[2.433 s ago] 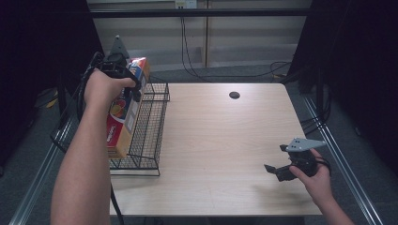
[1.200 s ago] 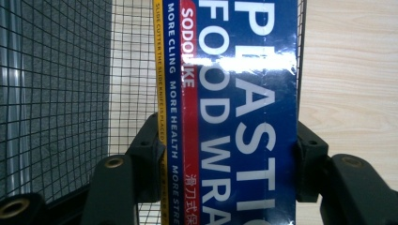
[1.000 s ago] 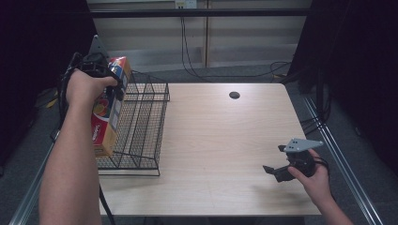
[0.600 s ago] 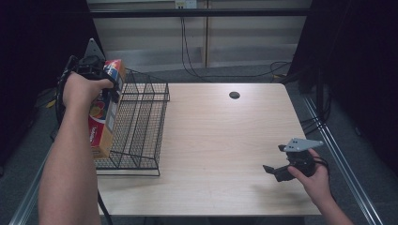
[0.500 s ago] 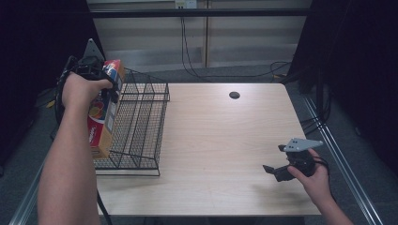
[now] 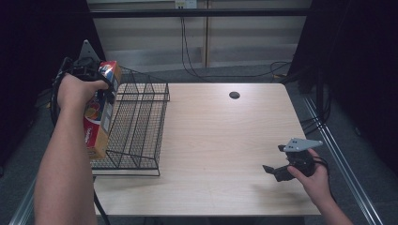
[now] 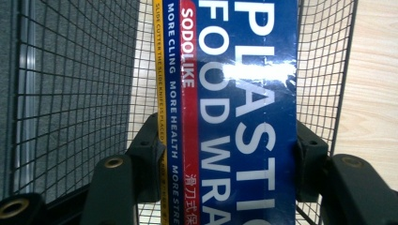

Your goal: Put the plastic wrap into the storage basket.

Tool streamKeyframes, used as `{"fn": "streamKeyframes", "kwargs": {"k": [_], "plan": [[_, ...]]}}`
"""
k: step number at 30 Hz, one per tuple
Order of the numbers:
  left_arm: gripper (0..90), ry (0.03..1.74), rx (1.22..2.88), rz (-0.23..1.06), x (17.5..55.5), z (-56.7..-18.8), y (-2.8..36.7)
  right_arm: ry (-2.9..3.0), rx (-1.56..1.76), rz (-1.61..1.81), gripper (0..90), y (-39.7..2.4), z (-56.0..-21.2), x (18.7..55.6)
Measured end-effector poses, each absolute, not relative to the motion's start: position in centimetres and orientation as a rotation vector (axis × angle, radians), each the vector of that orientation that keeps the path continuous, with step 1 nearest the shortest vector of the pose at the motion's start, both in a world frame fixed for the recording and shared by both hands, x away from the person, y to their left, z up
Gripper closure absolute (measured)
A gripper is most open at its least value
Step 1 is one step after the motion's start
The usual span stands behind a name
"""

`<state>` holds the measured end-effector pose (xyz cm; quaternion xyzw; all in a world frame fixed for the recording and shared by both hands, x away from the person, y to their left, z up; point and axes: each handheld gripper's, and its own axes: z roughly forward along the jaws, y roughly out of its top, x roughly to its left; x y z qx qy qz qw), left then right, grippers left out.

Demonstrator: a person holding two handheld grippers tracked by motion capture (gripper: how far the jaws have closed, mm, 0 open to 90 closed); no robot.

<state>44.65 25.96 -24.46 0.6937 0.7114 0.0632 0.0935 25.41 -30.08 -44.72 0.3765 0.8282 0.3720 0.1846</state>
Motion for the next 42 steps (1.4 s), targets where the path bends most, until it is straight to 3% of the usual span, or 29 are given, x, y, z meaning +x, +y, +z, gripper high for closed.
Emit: {"fn": "streamKeyframes", "kwargs": {"k": [42], "plan": [[42.2, 2.194, 2.021, 0.177, 45.8, -27.7, 27.3, 2.338, 1.067, 1.045, 2.9, -30.2, -44.8, 25.4]]}}
